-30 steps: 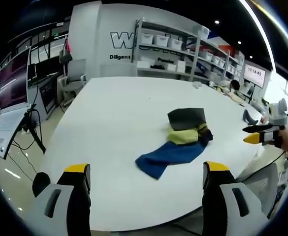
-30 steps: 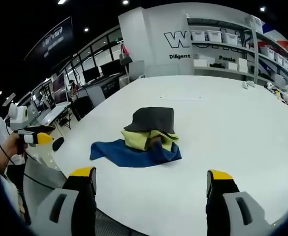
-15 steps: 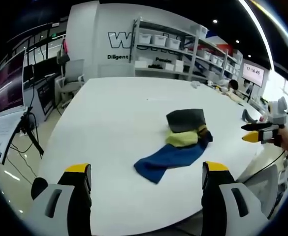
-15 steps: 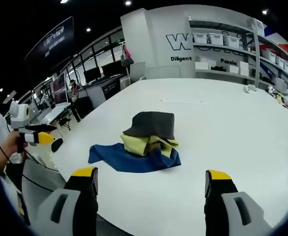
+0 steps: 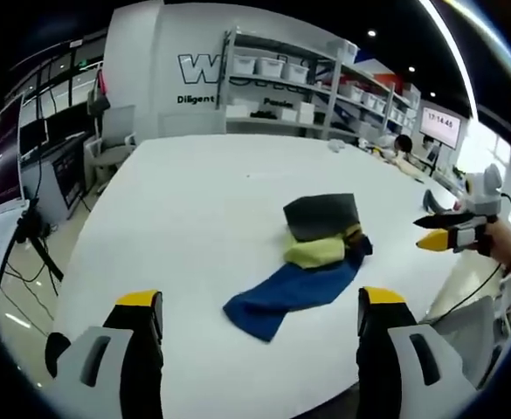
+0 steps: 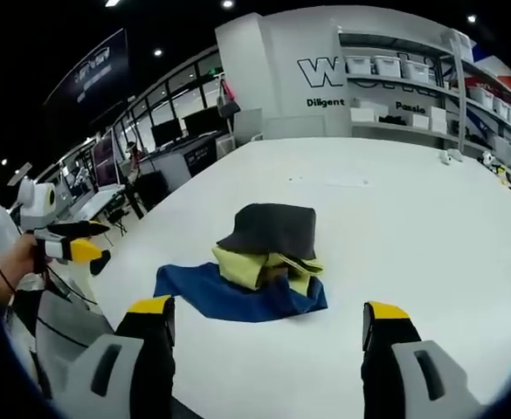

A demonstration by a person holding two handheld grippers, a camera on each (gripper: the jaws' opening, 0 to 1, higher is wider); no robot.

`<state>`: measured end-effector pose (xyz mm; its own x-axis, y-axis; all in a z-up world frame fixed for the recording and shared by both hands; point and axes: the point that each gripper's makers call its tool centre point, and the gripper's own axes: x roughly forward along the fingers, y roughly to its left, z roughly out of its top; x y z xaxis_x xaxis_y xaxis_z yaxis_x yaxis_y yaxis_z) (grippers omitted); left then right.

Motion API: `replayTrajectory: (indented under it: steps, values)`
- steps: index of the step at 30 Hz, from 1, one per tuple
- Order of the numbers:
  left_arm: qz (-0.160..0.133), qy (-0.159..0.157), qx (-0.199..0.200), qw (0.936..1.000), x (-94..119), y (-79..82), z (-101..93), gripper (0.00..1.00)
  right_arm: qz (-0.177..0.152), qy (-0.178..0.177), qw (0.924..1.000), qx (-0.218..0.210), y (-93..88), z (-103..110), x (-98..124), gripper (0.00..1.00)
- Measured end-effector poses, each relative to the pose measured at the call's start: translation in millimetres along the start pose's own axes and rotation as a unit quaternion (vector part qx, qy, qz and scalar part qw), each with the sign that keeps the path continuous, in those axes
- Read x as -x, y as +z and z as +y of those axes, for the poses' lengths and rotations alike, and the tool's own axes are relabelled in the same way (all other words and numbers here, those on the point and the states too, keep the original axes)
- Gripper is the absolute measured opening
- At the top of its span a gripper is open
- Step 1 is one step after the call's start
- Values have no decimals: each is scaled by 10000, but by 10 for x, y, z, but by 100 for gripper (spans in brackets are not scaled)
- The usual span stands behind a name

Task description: Fold the garment on the visible template until the final outline fits inside the template.

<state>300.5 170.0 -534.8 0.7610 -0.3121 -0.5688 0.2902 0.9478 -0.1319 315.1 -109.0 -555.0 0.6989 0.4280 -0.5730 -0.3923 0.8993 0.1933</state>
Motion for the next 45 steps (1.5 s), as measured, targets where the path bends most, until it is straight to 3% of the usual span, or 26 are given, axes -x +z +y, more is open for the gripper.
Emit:
replayTrajectory:
  steps: [16, 22, 34, 40, 45]
  values:
    - [104, -255, 57, 9996, -601, 121, -143, 81, 299, 256, 9992, -26, -33, -12, -491, 83]
    - [-22, -498, 8, 9988, -858, 209, -275, 72, 393, 245, 9989, 12, -73, -52, -661, 72]
    - [235, -895, -86, 9957, -1410, 146, -496, 54, 430, 228, 9988, -111, -117, -143, -908, 59]
    - [310, -1183, 146, 9924, -1702, 131, -614, 47, 454, 172, 9988, -81, -148, -193, -1013, 46]
    - [406, -1329, 139, 9902, -1866, 75, -683, 42, 473, 161, 9986, -161, -165, -226, -1059, 42]
